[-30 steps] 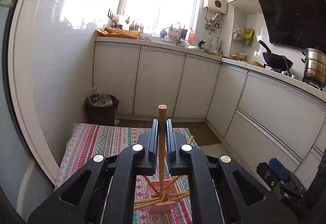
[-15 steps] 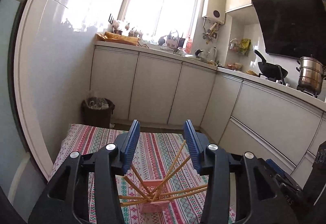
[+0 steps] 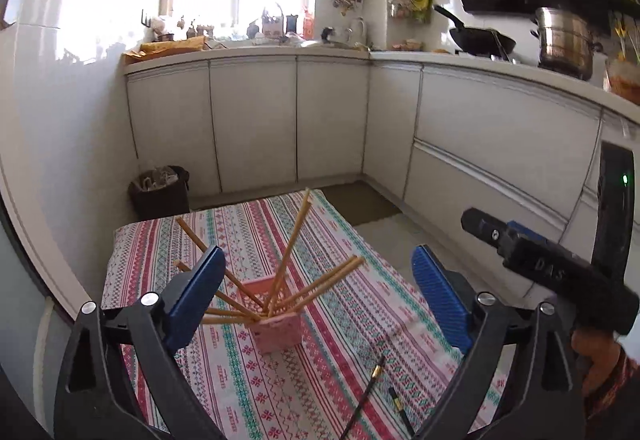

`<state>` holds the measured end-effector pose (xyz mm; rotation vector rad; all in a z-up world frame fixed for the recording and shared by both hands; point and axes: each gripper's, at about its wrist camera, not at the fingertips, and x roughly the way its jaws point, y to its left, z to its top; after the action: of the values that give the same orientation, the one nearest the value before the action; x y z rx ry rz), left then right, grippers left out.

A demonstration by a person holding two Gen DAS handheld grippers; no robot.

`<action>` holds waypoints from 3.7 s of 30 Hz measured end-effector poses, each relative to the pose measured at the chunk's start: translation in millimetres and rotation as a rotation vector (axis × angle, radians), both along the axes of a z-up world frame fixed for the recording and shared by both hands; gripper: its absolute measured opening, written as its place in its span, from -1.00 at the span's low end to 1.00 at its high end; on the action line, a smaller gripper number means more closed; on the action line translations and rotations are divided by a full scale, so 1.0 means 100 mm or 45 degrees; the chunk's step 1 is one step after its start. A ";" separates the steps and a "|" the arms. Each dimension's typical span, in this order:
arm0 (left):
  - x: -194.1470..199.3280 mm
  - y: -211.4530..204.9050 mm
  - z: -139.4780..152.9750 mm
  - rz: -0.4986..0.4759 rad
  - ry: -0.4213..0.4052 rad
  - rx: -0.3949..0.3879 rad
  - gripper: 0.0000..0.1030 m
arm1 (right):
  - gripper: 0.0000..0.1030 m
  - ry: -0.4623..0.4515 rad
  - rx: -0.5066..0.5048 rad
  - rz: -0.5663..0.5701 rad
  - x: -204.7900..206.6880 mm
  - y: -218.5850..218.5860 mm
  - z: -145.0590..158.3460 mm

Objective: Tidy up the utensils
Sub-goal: 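Move the left tool to the dark chopsticks and grasp one, then lift the dark chopstick upright with the left tool while the right tool grasps another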

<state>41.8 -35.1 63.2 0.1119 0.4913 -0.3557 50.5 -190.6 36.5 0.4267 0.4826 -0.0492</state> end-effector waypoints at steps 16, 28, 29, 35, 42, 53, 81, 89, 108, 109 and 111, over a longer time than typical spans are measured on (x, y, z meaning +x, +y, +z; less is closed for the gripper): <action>0.02 -0.67 -0.88 -0.221 0.290 0.323 0.86 | 0.87 0.299 -0.018 -0.077 -0.16 -0.54 -0.44; 0.33 -0.99 -1.57 -0.283 0.556 0.441 0.51 | 0.87 0.363 0.039 -0.101 -0.16 -0.80 -0.53; 0.35 -1.01 -1.60 -0.284 0.565 0.444 0.50 | 0.87 0.367 0.043 -0.102 -0.16 -0.82 -0.54; 0.49 -1.09 -1.75 -0.268 0.617 0.474 0.17 | 0.87 0.396 0.066 -0.104 -0.17 -0.90 -0.59; 0.70 -1.16 -1.97 -0.240 0.712 0.495 -0.35 | 0.87 0.439 0.078 -0.104 -0.14 -0.95 -0.66; 0.84 -1.08 -2.28 -0.207 0.861 0.539 -0.76 | 0.87 0.635 0.098 -0.047 -0.04 -0.95 -0.92; 0.02 0.60 -1.14 0.014 0.592 -0.027 -0.89 | -0.21 1.232 -0.158 0.355 0.68 0.70 -1.93; -0.05 0.69 -1.00 0.004 0.542 -0.080 -0.89 | -0.10 1.259 -0.179 0.289 0.70 0.63 -1.86; -0.12 0.79 -0.85 0.012 0.497 -0.143 -0.88 | -0.86 1.088 -0.109 0.367 0.32 1.05 -1.74; -0.14 0.79 -0.84 0.012 0.489 -0.145 -0.88 | -0.86 1.045 -0.097 0.366 0.26 1.08 -1.65; -0.16 0.79 -0.80 0.011 0.473 -0.144 -0.88 | -0.86 0.947 -0.072 0.372 0.09 1.05 -1.44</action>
<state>25.5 43.5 -17.2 -0.0678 0.8369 -0.3968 59.6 -85.3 -107.5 0.2671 1.2686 0.0650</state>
